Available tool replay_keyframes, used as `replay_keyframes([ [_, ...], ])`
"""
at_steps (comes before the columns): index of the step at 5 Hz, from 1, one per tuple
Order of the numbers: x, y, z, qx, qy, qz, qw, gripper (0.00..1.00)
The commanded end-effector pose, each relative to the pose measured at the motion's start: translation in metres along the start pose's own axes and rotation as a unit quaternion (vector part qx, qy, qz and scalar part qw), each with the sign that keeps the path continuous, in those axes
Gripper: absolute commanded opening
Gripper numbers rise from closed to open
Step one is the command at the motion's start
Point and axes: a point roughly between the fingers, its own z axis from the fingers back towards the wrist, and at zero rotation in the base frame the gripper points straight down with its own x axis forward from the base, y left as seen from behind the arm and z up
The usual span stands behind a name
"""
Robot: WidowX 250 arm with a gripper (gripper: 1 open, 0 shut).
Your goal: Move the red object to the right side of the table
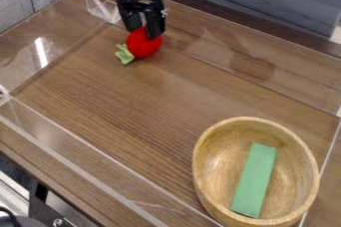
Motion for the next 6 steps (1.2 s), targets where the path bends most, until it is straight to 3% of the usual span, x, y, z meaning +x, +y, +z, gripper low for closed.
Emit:
replay_keyframes([
  [1, 0.007, -0.003, 0.02, 0.021, -0.023, -0.017, 0.9994, 1.0],
  [4, 0.003, 0.001, 0.007, 0.03, 0.0, -0.045, 0.9986, 1.0],
  [6, 0.005, 0.029, 0.005, 0.029, 0.006, -0.03, 0.9991, 1.0],
])
